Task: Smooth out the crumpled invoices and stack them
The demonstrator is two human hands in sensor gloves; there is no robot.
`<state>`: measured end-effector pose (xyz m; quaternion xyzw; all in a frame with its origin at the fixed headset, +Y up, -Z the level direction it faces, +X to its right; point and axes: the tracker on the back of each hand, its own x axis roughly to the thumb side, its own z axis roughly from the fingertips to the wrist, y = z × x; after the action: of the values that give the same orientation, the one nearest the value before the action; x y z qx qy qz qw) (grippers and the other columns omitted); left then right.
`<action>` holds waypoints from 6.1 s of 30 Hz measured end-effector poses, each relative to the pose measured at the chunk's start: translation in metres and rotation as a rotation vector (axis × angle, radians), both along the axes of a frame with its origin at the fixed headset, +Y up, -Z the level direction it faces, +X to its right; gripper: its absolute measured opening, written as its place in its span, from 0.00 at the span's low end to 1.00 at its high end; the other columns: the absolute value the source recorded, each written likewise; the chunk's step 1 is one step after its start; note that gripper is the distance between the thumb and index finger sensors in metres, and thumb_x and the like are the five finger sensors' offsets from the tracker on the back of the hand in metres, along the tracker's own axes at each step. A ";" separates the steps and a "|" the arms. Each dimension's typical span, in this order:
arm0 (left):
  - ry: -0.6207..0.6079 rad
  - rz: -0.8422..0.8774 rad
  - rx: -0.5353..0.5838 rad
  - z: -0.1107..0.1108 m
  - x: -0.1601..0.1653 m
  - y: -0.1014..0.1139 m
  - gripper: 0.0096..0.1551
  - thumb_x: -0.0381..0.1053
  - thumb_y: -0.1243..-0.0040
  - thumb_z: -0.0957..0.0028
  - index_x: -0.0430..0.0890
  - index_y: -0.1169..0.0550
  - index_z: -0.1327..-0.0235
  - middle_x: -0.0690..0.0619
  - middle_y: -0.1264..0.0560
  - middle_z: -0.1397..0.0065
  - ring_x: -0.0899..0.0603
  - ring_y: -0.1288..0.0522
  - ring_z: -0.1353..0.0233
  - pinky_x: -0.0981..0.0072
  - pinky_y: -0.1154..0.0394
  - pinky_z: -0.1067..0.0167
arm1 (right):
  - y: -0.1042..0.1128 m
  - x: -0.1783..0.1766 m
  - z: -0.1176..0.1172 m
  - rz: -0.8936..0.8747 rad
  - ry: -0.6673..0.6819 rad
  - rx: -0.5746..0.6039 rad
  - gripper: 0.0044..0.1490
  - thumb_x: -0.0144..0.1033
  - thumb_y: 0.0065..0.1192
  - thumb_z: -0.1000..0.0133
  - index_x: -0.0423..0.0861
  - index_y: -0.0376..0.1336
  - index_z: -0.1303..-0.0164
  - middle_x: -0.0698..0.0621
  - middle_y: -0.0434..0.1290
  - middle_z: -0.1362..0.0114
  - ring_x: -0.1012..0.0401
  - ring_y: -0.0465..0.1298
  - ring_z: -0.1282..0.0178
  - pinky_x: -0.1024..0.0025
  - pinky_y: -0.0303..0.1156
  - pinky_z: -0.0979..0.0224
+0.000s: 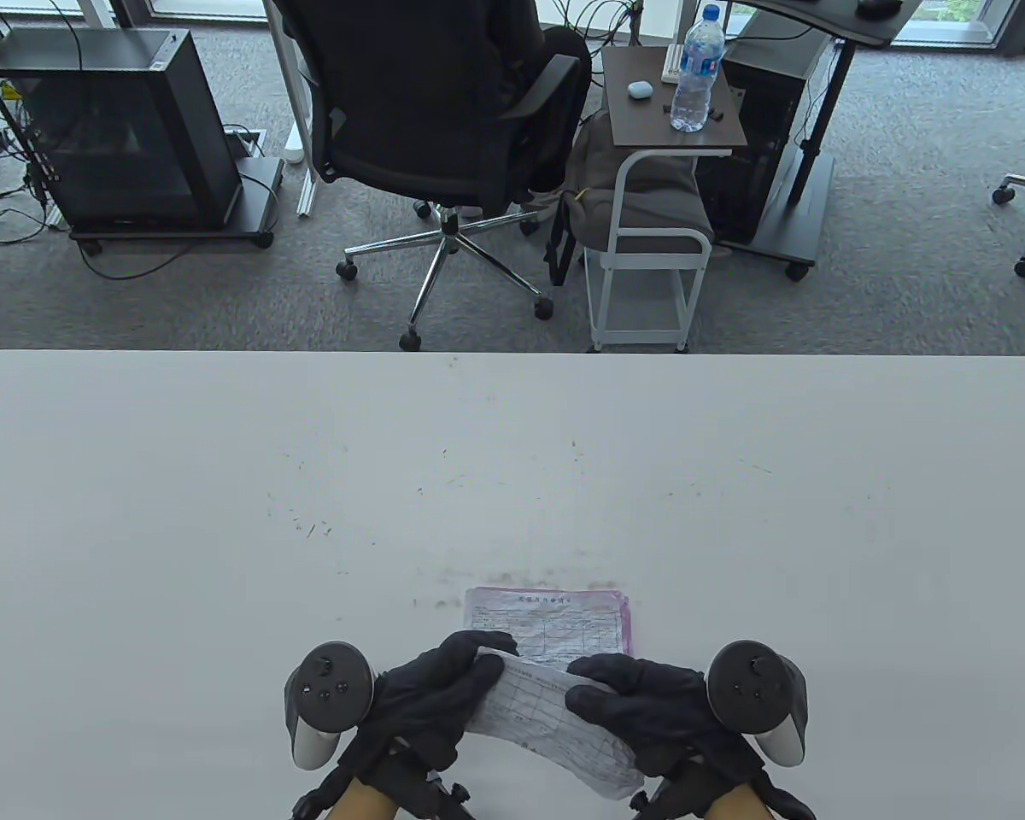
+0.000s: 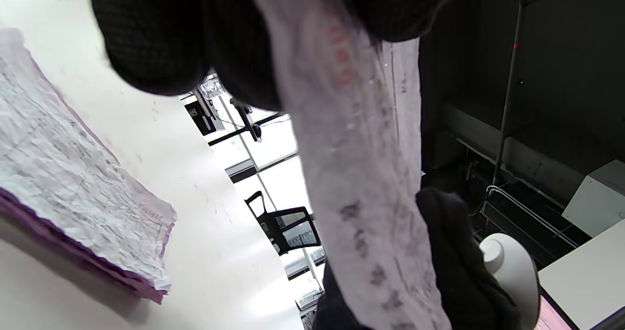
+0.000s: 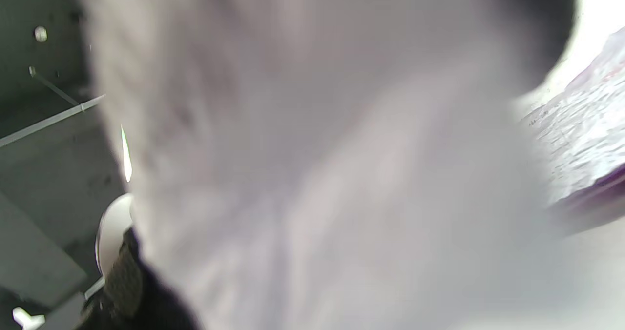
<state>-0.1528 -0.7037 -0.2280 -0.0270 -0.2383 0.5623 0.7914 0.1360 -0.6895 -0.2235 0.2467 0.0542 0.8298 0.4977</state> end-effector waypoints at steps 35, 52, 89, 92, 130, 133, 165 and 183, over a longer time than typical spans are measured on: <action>-0.350 -1.097 -0.228 -0.001 0.037 -0.053 0.37 0.49 0.38 0.38 0.61 0.42 0.20 0.32 0.58 0.20 0.20 0.42 0.26 0.33 0.33 0.37 | -0.070 -0.024 -0.015 0.838 0.006 -0.199 0.25 0.40 0.67 0.42 0.40 0.68 0.40 0.51 0.82 0.64 0.63 0.80 0.76 0.67 0.81 0.69; -0.363 -1.311 -0.479 0.004 0.040 -0.082 0.49 0.58 0.42 0.43 0.61 0.61 0.25 0.35 0.76 0.26 0.20 0.72 0.26 0.26 0.52 0.34 | -0.070 -0.012 -0.016 0.878 -0.070 -0.194 0.26 0.38 0.68 0.44 0.40 0.68 0.40 0.46 0.83 0.55 0.60 0.82 0.68 0.64 0.82 0.63; -0.393 -1.172 -0.545 0.001 0.028 -0.090 0.54 0.59 0.38 0.45 0.61 0.64 0.27 0.42 0.81 0.30 0.24 0.82 0.31 0.24 0.65 0.38 | -0.072 -0.098 0.027 0.969 0.474 -0.099 0.25 0.51 0.57 0.38 0.50 0.65 0.35 0.47 0.66 0.28 0.49 0.69 0.35 0.40 0.72 0.39; -0.391 -1.169 -0.545 0.001 0.028 -0.090 0.54 0.59 0.38 0.45 0.61 0.64 0.27 0.42 0.81 0.30 0.24 0.82 0.31 0.24 0.65 0.38 | -0.073 -0.083 0.019 0.972 0.424 -0.211 0.24 0.52 0.58 0.38 0.50 0.67 0.39 0.47 0.69 0.32 0.49 0.72 0.39 0.39 0.72 0.40; -0.399 -1.161 -0.549 0.000 0.029 -0.091 0.54 0.59 0.39 0.44 0.61 0.64 0.27 0.42 0.81 0.30 0.24 0.83 0.32 0.23 0.66 0.39 | -0.086 -0.105 0.025 1.080 0.256 -0.028 0.45 0.56 0.55 0.39 0.46 0.44 0.20 0.38 0.44 0.17 0.48 0.55 0.26 0.52 0.67 0.37; -0.399 -1.164 -0.550 0.001 0.029 -0.091 0.54 0.59 0.39 0.44 0.61 0.64 0.27 0.42 0.81 0.30 0.24 0.83 0.32 0.23 0.66 0.39 | -0.084 -0.102 0.022 1.137 0.204 -0.053 0.45 0.56 0.55 0.39 0.46 0.43 0.20 0.38 0.46 0.18 0.49 0.57 0.28 0.51 0.70 0.39; -0.390 -1.139 -0.548 0.001 0.028 -0.092 0.54 0.58 0.38 0.44 0.60 0.64 0.26 0.41 0.81 0.30 0.24 0.83 0.32 0.23 0.66 0.40 | -0.051 -0.072 0.023 0.748 0.293 0.091 0.32 0.50 0.56 0.38 0.44 0.59 0.29 0.38 0.60 0.22 0.44 0.69 0.31 0.44 0.76 0.42; -0.390 -1.138 -0.552 0.000 0.028 -0.092 0.54 0.58 0.38 0.44 0.60 0.64 0.27 0.42 0.81 0.30 0.24 0.83 0.32 0.23 0.67 0.40 | -0.075 -0.106 0.032 0.947 0.498 -0.073 0.27 0.52 0.55 0.38 0.48 0.64 0.34 0.43 0.64 0.27 0.49 0.69 0.36 0.45 0.73 0.40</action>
<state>-0.1247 -0.7953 -0.2275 -0.4519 -0.1727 0.0815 0.8714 0.0303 -0.7644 -0.1910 0.3673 0.3049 0.8773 0.0493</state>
